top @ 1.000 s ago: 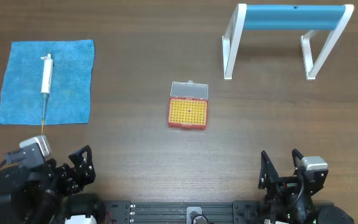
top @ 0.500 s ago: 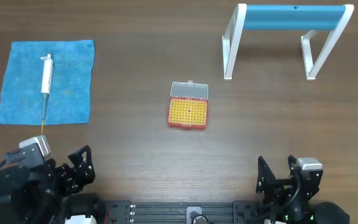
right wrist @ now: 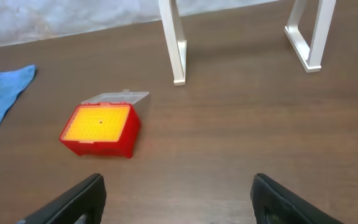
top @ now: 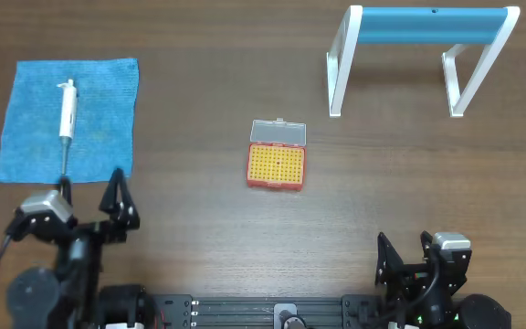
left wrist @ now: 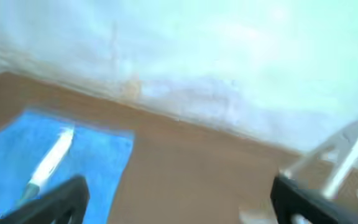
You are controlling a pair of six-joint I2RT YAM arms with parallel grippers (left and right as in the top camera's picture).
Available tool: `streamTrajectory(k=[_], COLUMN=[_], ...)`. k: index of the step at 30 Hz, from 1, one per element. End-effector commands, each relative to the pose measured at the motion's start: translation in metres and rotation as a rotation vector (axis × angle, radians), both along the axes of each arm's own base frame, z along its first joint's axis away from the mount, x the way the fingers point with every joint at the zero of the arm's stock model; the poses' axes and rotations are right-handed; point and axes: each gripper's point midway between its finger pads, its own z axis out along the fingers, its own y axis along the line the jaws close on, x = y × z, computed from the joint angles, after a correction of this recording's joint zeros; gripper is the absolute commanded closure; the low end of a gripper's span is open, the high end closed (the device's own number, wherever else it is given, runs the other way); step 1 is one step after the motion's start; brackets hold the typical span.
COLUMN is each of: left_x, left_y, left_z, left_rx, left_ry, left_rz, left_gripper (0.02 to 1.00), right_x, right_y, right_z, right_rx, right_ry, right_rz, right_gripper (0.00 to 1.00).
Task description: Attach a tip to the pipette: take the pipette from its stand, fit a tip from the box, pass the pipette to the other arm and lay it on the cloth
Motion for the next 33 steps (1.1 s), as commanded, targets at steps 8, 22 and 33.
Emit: streamTrajectory(k=[8,22,33], left_x=[0.043,0.046,0.046], left_y=[-0.002,-0.013,-0.012], left_z=[-0.073,-0.139,-0.139], left_rx=[0.204,0.188,0.189], left_ry=[-0.125,0.018,0.016], left_rz=[-0.019,-0.097,-0.091], left_gripper=[0.077,0.073,0.075], right_x=[0.001,0.001,0.001], right_y=[-0.003,-0.003,-0.003], right_z=[0.000,0.000,0.000], right_rx=[-0.014,-0.015,-0.015], right_ry=[0.000,0.000,0.000], right_rz=[-0.013,-0.012,-0.012], right_gripper=[0.246,0.246,0.246])
